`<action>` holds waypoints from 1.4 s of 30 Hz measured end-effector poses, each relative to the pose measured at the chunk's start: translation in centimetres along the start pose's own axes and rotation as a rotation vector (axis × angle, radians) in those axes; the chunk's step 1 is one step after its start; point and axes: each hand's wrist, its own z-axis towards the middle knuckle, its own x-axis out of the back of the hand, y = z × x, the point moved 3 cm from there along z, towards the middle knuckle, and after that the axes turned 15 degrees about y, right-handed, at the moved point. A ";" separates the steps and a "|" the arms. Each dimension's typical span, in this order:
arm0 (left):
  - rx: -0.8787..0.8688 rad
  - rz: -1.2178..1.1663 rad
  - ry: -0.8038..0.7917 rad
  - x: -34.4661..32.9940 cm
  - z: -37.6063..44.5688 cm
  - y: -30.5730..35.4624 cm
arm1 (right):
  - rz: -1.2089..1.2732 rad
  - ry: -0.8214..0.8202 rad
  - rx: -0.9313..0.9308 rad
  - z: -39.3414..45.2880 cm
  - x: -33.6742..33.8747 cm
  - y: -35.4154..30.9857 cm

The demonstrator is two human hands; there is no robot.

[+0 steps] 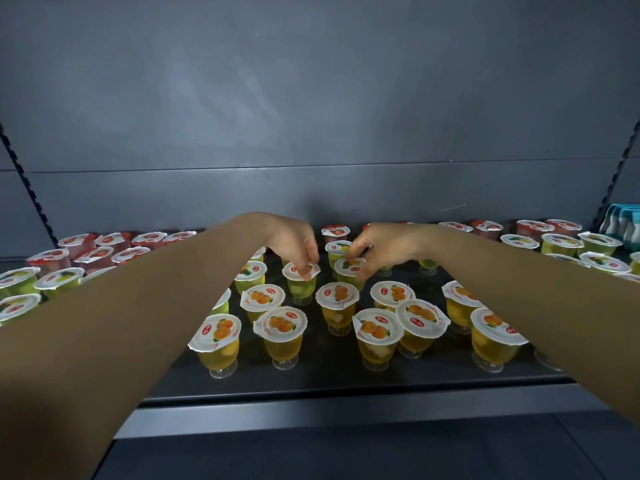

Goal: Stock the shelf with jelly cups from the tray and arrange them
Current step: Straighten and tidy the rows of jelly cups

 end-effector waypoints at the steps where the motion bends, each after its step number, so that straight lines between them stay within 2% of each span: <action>1: 0.000 0.005 0.003 0.3 0.0 0.3 | -0.002 -0.001 0.005 -0.2 0.3 0.1; 7: 0.033 0.025 0.084 3.8 -0.2 4.0 | -0.046 0.066 -0.060 -3.6 5.2 2.6; 12: 0.037 0.095 0.157 5.4 -1.0 10.1 | -0.198 0.139 -0.046 -9.3 9.6 5.3; 19: 0.047 0.121 0.197 5.6 -2.9 17.9 | -0.301 0.160 -0.043 -16.6 12.7 8.5; 26: 0.024 0.079 0.208 5.5 -3.9 21.7 | -0.314 0.195 -0.064 -20.5 13.6 10.3; 33: 0.013 0.046 0.221 4.0 -1.5 23.6 | -0.303 0.164 -0.099 -21.6 12.9 13.7; 38: 0.071 0.033 0.221 2.6 1.3 24.7 | -0.244 0.165 -0.074 -20.6 12.6 16.8; 42: 0.125 0.012 0.211 1.2 4.2 24.6 | -0.087 0.169 -0.054 -18.3 11.3 19.4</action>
